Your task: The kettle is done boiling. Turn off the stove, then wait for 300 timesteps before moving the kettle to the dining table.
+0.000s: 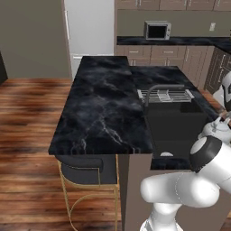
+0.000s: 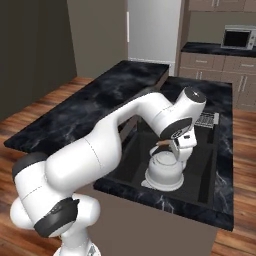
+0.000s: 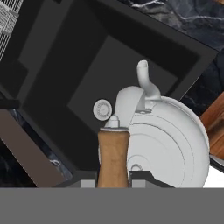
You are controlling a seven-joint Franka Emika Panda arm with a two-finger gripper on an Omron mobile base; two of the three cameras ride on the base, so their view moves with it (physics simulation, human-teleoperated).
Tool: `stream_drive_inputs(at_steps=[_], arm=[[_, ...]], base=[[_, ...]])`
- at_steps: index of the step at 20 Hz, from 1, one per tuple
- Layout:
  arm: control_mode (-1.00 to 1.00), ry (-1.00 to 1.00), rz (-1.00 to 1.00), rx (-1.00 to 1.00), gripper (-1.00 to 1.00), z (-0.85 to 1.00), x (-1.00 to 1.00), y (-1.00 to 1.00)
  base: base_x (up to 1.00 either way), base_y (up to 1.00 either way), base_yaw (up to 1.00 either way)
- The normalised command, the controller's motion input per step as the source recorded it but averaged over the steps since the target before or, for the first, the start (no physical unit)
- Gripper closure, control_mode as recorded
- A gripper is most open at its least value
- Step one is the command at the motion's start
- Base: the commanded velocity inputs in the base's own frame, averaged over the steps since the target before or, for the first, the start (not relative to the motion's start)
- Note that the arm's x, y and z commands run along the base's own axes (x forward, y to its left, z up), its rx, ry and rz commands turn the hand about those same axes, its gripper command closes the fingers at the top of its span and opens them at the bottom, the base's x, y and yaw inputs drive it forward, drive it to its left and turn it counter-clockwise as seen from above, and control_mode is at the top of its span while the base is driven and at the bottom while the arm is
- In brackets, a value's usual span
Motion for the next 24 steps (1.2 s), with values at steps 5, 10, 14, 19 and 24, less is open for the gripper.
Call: stream_drive_inputs(at_steps=[5,10,14,19,24], arm=[[-1.0,0.0,0.0,-0.08,1.0,0.21,0.0,0.35],[-1.0,0.0,0.0,-0.15,1.0,0.3,0.0,0.67],[-1.0,0.0,0.0,-0.15,1.0,0.23,0.0,0.74],[-1.0,0.0,0.0,-0.13,1.0,0.06,0.01,0.86],[-1.0,0.01,0.0,-0.05,1.0,0.0,0.1,0.76]], base=[[0.0,0.0,0.0],[0.0,0.0,0.0],[0.0,0.0,0.0],[0.0,0.0,0.0],[0.0,0.0,0.0]])
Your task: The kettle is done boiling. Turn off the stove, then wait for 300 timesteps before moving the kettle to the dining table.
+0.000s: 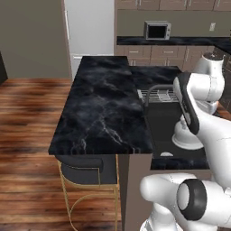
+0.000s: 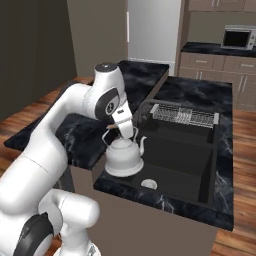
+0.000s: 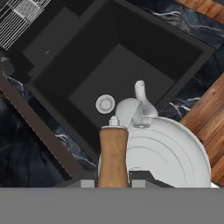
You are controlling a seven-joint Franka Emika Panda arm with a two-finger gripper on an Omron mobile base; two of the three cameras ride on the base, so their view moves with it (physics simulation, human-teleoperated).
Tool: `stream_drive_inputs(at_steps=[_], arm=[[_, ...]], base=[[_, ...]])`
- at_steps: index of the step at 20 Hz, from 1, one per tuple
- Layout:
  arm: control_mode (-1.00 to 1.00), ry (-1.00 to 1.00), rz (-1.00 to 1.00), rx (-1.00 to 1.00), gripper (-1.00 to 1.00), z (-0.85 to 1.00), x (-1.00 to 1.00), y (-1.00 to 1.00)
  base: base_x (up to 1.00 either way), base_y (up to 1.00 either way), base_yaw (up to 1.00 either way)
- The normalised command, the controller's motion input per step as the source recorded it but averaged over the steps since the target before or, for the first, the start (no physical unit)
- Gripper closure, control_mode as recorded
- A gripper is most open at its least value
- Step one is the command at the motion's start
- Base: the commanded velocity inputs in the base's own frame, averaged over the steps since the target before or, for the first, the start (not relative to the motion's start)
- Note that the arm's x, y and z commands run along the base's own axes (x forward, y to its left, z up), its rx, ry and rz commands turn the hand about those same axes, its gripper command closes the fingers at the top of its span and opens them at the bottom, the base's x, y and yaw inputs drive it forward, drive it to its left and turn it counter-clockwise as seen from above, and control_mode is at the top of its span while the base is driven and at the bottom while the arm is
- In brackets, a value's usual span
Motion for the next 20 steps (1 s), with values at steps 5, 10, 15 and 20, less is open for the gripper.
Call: stream_drive_inputs(at_steps=[5,10,15,20], arm=[[-1.0,0.0,0.0,0.0,1.0,0.02,0.22,0.64],[-1.0,0.0,0.0,0.0,1.0,0.22,0.35,0.53],[-1.0,0.0,0.0,0.0,1.0,0.21,0.35,0.45],[-1.0,0.0,0.0,0.0,1.0,0.02,0.32,0.48]], base=[[0.0,0.0,0.0],[0.0,0.0,0.0],[0.0,0.0,0.0],[0.0,0.0,0.0]])
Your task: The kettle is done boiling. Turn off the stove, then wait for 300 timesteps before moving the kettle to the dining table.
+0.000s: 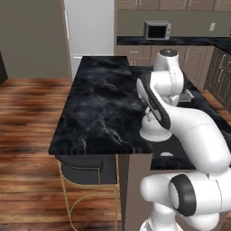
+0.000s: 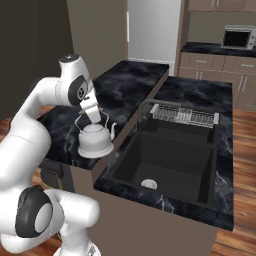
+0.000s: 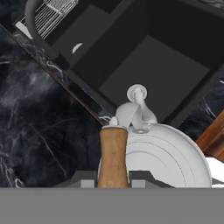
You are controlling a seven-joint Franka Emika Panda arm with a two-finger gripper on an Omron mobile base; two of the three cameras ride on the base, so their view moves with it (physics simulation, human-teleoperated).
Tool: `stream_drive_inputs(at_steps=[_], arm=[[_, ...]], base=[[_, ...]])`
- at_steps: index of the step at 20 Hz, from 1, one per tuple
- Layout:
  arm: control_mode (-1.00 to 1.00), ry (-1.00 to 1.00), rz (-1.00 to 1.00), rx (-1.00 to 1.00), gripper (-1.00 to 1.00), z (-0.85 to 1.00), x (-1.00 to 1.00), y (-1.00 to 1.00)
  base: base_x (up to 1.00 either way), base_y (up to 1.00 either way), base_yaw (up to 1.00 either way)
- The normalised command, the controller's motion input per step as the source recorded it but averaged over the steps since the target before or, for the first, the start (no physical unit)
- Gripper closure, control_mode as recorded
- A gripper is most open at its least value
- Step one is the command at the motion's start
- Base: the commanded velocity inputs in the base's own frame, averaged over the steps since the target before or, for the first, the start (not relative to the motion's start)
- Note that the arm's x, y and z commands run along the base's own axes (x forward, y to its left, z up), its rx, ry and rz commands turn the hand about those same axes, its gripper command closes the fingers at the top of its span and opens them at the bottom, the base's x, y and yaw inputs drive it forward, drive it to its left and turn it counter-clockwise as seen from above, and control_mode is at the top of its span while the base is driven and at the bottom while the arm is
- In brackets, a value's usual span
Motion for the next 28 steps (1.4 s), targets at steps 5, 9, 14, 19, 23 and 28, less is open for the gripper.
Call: stream_drive_inputs(at_steps=[5,9,14,19,23,28], arm=[[-1.0,0.0,0.0,0.01,1.0,0.0,0.27,0.39],[-1.0,-0.01,0.01,0.02,1.0,0.0,0.22,0.31],[-1.0,-0.01,0.01,0.02,1.0,0.0,0.2,0.32],[-1.0,-0.02,0.01,0.02,1.0,0.0,0.19,0.31],[-1.0,-0.03,0.01,0.04,1.0,0.0,0.23,0.26],[-1.0,-0.06,0.01,0.04,1.0,0.0,0.23,0.2]], base=[[0.0,0.0,0.0],[0.0,0.0,0.0],[0.0,0.0,0.0],[0.0,0.0,0.0],[0.0,0.0,0.0],[0.0,0.0,0.0]])
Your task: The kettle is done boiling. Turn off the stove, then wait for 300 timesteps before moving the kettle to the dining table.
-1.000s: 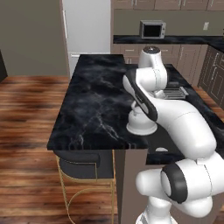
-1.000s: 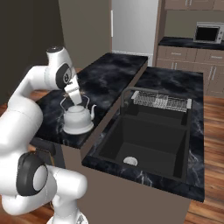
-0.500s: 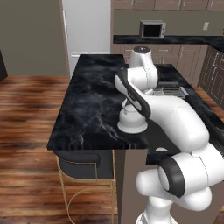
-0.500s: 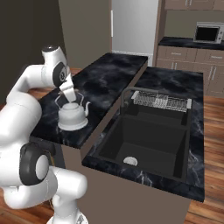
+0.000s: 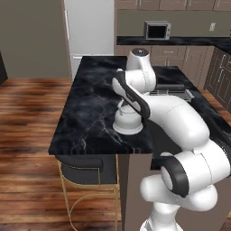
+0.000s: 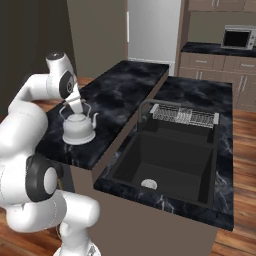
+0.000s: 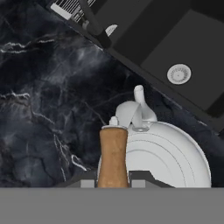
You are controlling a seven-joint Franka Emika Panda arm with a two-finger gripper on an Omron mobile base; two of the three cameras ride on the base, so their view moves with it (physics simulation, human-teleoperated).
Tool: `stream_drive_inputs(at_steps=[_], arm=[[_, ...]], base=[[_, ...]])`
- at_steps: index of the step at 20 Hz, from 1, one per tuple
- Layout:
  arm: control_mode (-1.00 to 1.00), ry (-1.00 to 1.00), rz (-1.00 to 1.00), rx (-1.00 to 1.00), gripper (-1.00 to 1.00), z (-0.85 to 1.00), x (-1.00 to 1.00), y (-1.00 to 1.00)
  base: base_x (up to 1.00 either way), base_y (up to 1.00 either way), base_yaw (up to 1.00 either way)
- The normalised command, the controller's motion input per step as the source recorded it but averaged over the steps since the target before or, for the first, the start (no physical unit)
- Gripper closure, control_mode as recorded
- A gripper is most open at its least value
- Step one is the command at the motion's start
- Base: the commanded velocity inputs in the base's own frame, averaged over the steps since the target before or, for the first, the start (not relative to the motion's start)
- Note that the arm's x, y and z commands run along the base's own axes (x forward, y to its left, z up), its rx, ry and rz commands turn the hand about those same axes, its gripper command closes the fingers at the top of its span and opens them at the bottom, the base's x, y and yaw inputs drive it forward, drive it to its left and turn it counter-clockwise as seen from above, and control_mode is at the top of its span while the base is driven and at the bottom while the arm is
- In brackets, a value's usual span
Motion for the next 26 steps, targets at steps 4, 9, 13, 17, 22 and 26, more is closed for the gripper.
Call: stream_drive_inputs(at_steps=[4,9,13,17,22,26], arm=[[-1.0,-0.06,0.0,0.02,1.0,-0.04,0.22,0.19],[-1.0,-0.05,0.0,0.0,1.0,-0.17,0.24,0.18],[-1.0,-0.03,0.0,0.0,1.0,-0.14,0.26,0.16],[-1.0,0.0,0.0,0.0,1.0,-0.13,0.27,0.1],[-1.0,0.0,0.0,0.0,1.0,-0.17,0.27,0.08],[-1.0,0.0,0.0,0.0,1.0,-0.18,0.25,0.08]], base=[[0.0,0.0,0.0],[0.0,0.0,0.0],[0.0,0.0,0.0],[0.0,0.0,0.0],[0.0,0.0,0.0],[0.0,0.0,0.0]])
